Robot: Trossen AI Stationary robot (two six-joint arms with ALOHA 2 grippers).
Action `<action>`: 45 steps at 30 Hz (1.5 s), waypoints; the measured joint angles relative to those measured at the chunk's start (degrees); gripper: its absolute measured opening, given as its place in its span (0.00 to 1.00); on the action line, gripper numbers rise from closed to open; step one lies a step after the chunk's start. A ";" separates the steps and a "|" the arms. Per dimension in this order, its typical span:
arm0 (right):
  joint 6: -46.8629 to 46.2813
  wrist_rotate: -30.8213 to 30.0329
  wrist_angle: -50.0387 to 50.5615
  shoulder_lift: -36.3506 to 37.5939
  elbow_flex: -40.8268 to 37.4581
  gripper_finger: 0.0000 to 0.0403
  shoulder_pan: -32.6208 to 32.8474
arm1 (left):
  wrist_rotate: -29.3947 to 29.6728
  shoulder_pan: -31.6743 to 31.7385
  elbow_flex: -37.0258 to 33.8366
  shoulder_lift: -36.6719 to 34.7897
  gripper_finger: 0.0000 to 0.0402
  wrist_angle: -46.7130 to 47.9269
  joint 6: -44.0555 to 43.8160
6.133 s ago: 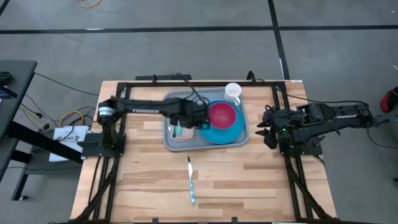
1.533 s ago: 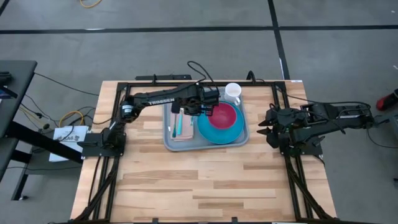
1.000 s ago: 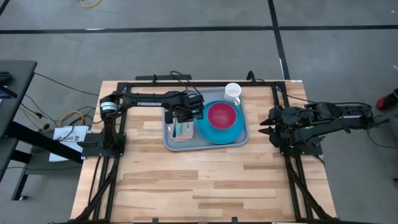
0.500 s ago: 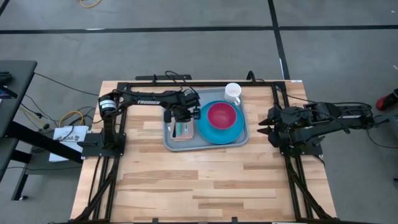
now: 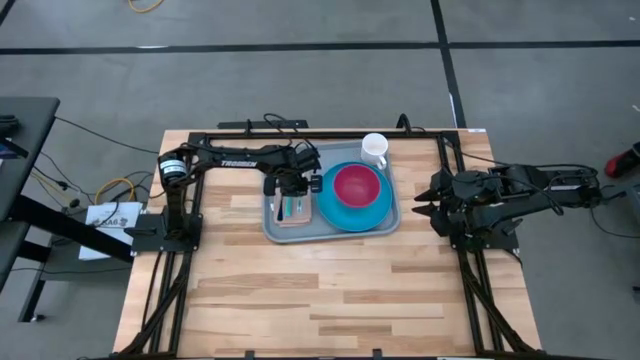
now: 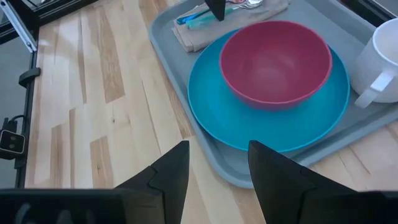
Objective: Set up tray
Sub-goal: Put the knife on the brown napkin to the right of the blue spoon on the blue tray, then return to Home Position
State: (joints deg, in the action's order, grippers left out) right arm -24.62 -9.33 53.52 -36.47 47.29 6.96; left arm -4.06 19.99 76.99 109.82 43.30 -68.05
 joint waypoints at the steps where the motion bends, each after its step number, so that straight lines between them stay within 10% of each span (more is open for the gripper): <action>1: 0.00 0.01 0.00 0.00 0.00 0.38 0.00 | -0.18 0.00 -0.52 0.00 0.15 -0.57 -0.09; 18: 1.75 0.06 -0.44 0.17 0.00 0.38 0.00 | 6.42 -1.34 5.47 -1.42 0.15 -1.40 2.93; 23: 4.30 0.07 -2.07 10.83 -0.04 0.38 0.00 | 12.77 -5.05 12.38 -5.36 0.15 -5.68 10.91; 32: 2.08 1.49 -16.33 36.03 -13.08 0.38 0.04 | 27.70 -14.76 22.58 -9.25 0.15 -11.63 22.50; 45: 12.18 9.44 -42.59 36.24 -23.73 0.38 0.15 | 37.66 -23.67 30.02 -9.27 0.15 -14.63 23.83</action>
State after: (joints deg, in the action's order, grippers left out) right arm -12.44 0.11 10.92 -0.22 23.56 7.11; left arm 33.60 -3.68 107.00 100.55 28.67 -44.22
